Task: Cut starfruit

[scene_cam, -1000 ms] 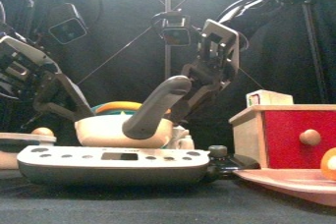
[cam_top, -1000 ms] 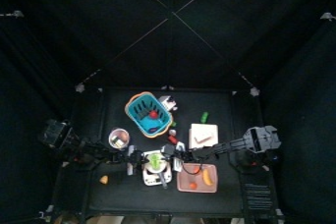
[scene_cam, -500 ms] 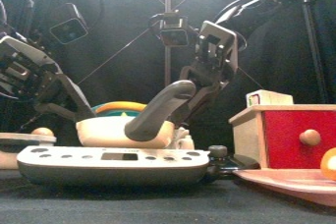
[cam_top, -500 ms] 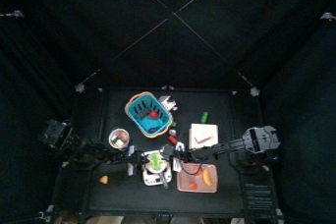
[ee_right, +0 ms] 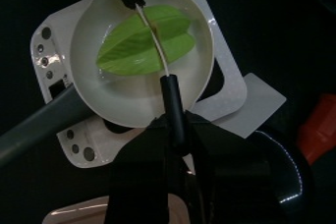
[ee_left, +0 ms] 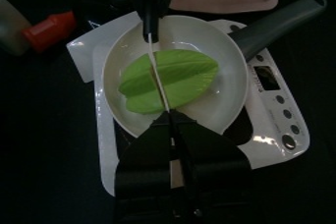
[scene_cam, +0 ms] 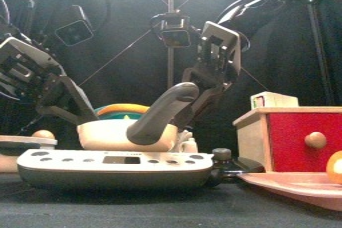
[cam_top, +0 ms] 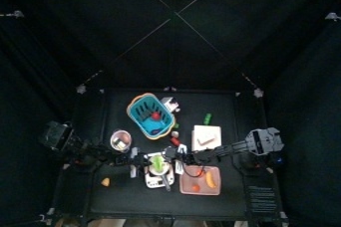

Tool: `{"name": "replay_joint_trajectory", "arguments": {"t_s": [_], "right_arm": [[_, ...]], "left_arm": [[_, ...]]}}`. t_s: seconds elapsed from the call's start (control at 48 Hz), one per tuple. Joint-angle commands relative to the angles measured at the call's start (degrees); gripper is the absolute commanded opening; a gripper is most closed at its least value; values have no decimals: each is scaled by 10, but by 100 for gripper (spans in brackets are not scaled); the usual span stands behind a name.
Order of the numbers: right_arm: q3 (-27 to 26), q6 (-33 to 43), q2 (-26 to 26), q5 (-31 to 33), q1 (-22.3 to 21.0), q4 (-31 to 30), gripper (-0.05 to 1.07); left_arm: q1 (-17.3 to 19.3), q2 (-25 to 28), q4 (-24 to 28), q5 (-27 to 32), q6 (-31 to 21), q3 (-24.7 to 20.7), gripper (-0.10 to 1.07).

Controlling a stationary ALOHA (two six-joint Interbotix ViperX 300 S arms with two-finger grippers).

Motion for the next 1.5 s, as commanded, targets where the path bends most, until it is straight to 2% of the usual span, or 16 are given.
{"name": "replay_joint_trajectory", "arguments": {"t_s": [0.0, 0.354, 0.646, 0.896, 1.167, 1.479], "right_arm": [[-20, 1, -5, 6, -5, -2, 43], [-25, 1, -46, 33, -4, -2, 43], [-25, 1, -53, 40, -4, 20, 43], [-26, 1, -43, 54, -4, 29, 43], [-26, 0, -25, 59, -4, 28, 43], [-27, 1, 1, 59, -7, 29, 43]], "left_arm": [[-2, 20, 0, 22, -1, -3, 34], [4, 12, 1, 42, -1, -3, 34], [8, 9, 0, 43, 0, -3, 34], [12, 9, 1, 47, -1, -6, 34], [24, 11, 2, 94, 2, -24, 34], [33, 11, 6, 99, 4, -33, 34]]}}
